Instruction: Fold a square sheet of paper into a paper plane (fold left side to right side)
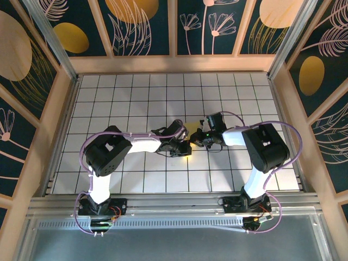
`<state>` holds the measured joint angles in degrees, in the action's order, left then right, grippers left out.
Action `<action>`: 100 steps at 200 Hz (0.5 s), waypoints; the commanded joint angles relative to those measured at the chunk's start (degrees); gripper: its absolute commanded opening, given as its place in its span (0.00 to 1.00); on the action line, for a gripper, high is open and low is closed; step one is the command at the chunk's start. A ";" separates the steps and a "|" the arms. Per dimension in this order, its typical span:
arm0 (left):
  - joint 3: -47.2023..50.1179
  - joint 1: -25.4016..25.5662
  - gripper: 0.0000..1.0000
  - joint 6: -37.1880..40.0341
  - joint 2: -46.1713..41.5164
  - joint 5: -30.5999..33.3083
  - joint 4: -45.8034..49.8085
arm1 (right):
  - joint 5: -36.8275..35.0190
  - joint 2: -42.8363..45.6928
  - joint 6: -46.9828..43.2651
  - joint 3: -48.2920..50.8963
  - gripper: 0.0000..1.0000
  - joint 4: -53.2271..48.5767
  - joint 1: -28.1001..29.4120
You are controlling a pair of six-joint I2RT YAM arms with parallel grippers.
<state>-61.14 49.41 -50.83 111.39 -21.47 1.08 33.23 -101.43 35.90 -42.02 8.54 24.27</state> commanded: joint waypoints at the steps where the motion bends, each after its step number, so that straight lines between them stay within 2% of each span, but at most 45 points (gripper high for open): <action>1: 1.27 -0.19 0.01 -0.71 -0.11 1.39 1.73 | -10.95 -5.54 -1.80 2.38 0.00 -9.75 0.80; 100: 6.91 -0.18 0.01 -0.88 -2.50 0.30 0.43 | -10.91 -5.71 -2.15 1.95 0.00 -10.29 0.76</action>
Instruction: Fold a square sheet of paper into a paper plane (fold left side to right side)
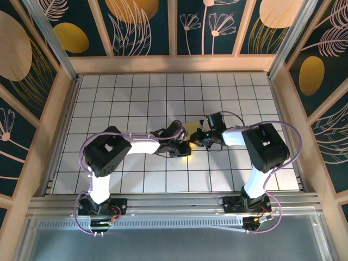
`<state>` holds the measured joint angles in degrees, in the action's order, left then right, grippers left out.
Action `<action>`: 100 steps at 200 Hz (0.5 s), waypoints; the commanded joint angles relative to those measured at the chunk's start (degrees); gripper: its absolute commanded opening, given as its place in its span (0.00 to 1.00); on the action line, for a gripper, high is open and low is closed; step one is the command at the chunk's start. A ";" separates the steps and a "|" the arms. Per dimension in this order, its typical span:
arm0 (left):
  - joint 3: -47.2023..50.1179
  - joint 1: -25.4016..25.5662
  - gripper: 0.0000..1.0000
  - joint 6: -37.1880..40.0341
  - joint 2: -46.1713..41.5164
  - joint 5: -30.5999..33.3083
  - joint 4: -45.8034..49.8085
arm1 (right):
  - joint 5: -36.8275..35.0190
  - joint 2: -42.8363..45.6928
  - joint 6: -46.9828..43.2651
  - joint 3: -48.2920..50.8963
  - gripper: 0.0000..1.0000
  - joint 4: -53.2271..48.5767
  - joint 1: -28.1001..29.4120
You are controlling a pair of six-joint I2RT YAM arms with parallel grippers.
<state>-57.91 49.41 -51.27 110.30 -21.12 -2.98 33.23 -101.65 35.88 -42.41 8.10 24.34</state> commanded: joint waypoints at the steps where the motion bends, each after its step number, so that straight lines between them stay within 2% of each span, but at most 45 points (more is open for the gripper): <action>1: 3.72 -0.18 0.01 -0.47 -1.45 -0.05 4.53 | -10.91 -5.54 -2.13 2.34 0.00 -9.85 0.66; 100: 11.79 -0.58 0.01 1.33 -9.66 -3.19 1.83 | -10.73 -5.33 -2.23 2.12 0.00 -10.22 0.75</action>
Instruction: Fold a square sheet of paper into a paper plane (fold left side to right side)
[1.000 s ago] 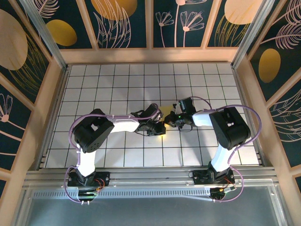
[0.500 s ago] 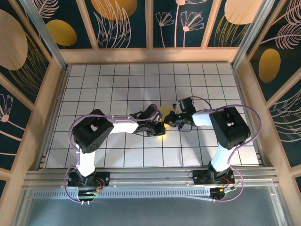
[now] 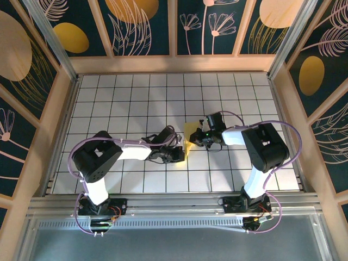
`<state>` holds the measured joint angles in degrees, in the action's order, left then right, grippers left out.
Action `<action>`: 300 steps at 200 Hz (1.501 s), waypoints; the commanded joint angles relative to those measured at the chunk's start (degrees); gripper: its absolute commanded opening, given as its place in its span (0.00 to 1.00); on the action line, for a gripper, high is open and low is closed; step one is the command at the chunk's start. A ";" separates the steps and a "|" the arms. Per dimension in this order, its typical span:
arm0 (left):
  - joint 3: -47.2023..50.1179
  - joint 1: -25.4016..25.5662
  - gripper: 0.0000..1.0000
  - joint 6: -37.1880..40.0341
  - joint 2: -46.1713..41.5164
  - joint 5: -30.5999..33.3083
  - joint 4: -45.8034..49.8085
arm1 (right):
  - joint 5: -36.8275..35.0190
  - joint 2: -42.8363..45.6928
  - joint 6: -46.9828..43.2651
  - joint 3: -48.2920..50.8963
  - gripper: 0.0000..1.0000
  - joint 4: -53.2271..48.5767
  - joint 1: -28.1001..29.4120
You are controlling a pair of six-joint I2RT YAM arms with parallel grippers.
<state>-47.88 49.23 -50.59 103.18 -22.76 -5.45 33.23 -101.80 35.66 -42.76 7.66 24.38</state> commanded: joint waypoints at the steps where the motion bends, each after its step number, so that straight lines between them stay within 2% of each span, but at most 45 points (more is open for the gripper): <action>1: 1.79 -0.43 0.01 0.61 -2.67 -1.56 4.17 | -10.73 -5.13 -2.00 2.44 0.00 -9.78 0.69; 45: -1.92 -2.80 0.02 0.13 -4.61 -4.83 1.50 | -10.38 -4.48 -1.73 2.51 0.00 -9.63 0.76; 108: -11.01 -2.72 0.01 1.37 5.17 -6.33 -0.25 | -10.09 -4.64 -1.38 2.68 0.00 -9.15 1.17; 155: -10.69 -3.26 0.00 1.42 7.27 -1.82 0.41 | -9.81 -4.73 -1.30 2.69 0.00 -8.94 1.28; 220: -8.99 -3.54 0.01 1.63 8.87 -0.23 1.49 | -9.26 -4.13 -1.65 1.08 0.00 -9.76 1.37; 300: -8.73 -3.54 0.00 0.69 9.48 3.19 4.87 | -9.09 3.82 -2.26 -2.99 0.00 -12.28 1.28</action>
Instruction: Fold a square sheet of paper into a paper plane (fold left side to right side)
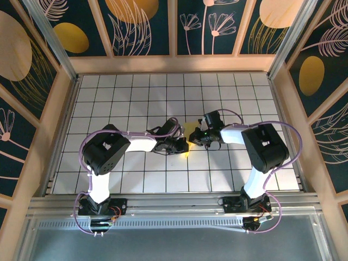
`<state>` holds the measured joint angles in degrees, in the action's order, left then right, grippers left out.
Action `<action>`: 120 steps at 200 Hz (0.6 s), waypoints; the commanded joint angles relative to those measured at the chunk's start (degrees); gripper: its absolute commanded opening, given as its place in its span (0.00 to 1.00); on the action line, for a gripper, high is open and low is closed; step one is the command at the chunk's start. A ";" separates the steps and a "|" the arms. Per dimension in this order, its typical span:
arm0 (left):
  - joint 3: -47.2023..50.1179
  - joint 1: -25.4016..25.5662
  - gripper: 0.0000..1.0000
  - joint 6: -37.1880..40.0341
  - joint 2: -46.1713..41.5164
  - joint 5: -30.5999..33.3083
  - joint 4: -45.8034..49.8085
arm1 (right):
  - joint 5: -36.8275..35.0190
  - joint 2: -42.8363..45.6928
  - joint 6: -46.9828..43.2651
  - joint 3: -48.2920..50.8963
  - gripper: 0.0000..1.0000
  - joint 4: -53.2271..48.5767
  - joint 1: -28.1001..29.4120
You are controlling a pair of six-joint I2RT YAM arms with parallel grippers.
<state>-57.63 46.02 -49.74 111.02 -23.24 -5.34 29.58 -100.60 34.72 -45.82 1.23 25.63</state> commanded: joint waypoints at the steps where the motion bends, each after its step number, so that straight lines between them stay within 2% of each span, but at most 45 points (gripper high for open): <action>1: 1.02 -0.32 0.00 -0.17 1.56 3.75 4.79 | -5.43 2.74 -1.37 0.10 0.00 -5.87 0.08; 38: 1.22 -0.34 0.00 -0.22 1.38 4.95 5.68 | -2.68 5.67 -0.22 3.24 0.00 -2.20 0.13; 120: 0.60 -0.30 0.00 0.16 1.58 7.69 8.89 | -0.48 3.36 1.00 4.07 0.00 2.19 0.74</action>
<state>-57.84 46.13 -49.74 110.96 -21.89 -4.64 28.47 -96.40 35.07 -42.48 1.63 25.78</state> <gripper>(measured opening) 0.044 0.046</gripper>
